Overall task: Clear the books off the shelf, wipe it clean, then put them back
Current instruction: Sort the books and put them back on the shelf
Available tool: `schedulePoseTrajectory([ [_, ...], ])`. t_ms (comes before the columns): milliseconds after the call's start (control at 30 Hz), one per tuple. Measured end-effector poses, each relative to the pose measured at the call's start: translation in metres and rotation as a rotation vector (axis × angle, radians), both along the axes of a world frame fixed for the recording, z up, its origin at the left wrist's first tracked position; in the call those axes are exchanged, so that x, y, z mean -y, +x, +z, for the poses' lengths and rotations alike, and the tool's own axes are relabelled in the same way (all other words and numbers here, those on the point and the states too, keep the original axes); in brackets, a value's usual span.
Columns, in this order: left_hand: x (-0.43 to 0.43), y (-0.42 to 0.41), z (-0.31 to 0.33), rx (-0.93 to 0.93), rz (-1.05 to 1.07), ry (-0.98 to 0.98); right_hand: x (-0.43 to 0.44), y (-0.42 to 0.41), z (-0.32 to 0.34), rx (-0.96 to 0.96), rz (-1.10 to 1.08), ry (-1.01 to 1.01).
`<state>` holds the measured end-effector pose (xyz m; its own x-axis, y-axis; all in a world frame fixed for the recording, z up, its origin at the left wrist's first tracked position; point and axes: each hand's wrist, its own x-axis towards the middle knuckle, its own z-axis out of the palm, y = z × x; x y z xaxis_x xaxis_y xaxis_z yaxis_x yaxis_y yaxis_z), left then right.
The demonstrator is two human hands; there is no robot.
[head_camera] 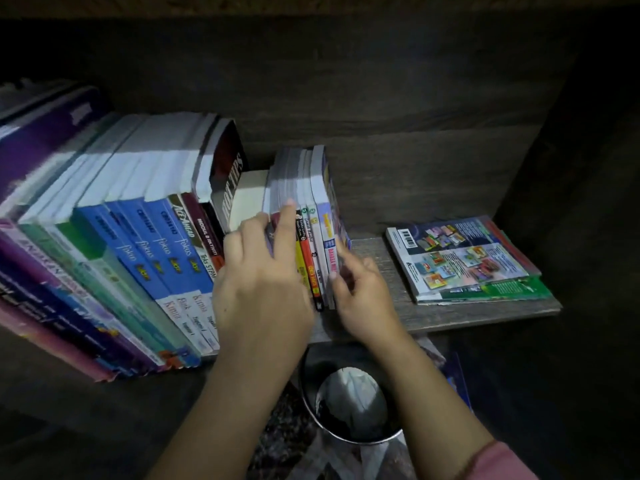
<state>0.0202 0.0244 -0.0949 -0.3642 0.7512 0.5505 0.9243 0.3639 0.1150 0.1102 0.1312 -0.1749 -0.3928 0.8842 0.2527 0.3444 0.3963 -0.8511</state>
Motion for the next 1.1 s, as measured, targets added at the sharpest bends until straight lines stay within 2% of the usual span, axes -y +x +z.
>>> schedulePoseTrajectory([
  [200,0.003,-0.003,-0.005,0.008,-0.032,0.039,0.002,0.013,0.007,0.186,-0.009,-0.090],
  [400,0.005,0.005,0.009,0.175,-0.002,-0.066,0.020,0.048,0.019,0.385,-0.180,-0.115],
  [567,0.004,0.012,0.011,0.313,-0.004,-0.031,0.013,0.088,0.015,0.438,-0.319,-0.059],
  [633,0.001,0.015,0.005,0.306,0.016,-0.012,0.004,0.098,0.009,0.385,-0.423,-0.097],
  [767,-0.010,0.020,-0.008,0.250,0.066,0.070,-0.018,0.102,0.001,0.197,-0.576,-0.315],
  [933,-0.023,0.026,-0.014,0.214,0.100,0.162,-0.038,0.100,0.004,-0.185,-0.772,-0.555],
  [1000,-0.025,0.026,-0.015,0.194,0.107,0.178,-0.044,0.094,0.000,-0.322,-0.827,-0.593],
  [1100,-0.026,0.024,-0.017,0.176,0.118,0.197,-0.049,0.086,0.001,-0.376,-0.840,-0.655],
])
